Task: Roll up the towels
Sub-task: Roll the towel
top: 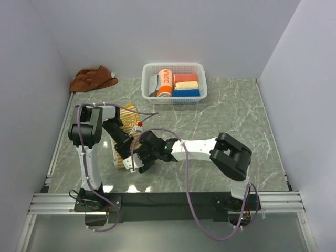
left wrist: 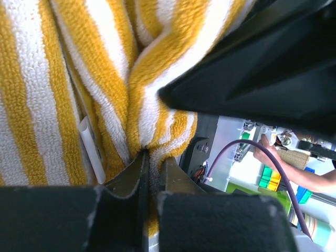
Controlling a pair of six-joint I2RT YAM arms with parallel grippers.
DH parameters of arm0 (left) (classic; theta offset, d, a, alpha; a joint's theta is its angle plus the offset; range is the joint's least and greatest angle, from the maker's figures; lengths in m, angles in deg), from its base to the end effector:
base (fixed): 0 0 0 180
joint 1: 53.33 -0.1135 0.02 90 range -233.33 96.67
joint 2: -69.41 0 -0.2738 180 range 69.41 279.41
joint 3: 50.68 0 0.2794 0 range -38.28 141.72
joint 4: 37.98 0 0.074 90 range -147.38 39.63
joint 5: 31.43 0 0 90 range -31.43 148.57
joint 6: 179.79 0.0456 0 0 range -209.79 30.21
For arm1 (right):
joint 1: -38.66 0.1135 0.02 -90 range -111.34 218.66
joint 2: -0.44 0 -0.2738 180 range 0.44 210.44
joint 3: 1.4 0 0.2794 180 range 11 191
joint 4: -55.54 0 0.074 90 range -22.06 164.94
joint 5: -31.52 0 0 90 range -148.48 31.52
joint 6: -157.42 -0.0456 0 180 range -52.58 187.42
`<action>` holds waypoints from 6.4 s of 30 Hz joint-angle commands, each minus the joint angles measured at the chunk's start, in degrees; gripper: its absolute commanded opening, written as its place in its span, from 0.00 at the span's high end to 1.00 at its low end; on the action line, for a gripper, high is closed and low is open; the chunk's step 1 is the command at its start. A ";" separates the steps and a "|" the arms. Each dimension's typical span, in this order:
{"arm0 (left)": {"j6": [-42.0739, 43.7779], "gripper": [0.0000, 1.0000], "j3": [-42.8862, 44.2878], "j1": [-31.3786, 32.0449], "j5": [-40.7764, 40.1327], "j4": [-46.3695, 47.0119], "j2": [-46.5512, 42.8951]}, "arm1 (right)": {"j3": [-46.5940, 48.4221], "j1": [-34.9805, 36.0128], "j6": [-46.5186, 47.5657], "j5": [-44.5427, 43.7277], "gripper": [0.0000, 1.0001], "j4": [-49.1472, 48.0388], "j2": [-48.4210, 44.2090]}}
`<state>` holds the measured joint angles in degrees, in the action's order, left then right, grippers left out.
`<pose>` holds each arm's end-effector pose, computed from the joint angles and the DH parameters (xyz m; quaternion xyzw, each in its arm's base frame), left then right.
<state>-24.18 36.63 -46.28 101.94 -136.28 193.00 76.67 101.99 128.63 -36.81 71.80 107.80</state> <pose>0.3152 -0.0705 0.0999 -0.3965 -0.7757 0.4706 0.1402 0.1766 0.3890 0.1551 -0.8379 0.3601 0.1809 0.3682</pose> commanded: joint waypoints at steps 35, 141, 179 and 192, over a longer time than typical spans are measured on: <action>1.34 0.48 -12.66 -36.49 7.62 17.26 -36.20 | 52.53 -7.87 -27.97 31.84 1.00 65.57 36.87; -0.12 0.53 5.77 -10.89 6.45 7.69 -7.30 | 25.55 -5.76 -19.54 11.36 1.00 43.05 14.64; -3.36 0.24 -39.84 14.03 -13.99 44.40 -71.47 | 60.72 -14.99 -39.15 36.95 1.00 68.65 52.79; -7.95 0.92 -41.61 22.75 -20.52 41.09 -58.12 | 53.87 -19.55 -45.73 34.41 0.60 58.56 40.34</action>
<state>-29.32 -3.85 -23.97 83.14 -89.03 130.90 134.37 85.08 83.26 11.27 140.12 152.32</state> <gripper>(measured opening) 0.136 0.370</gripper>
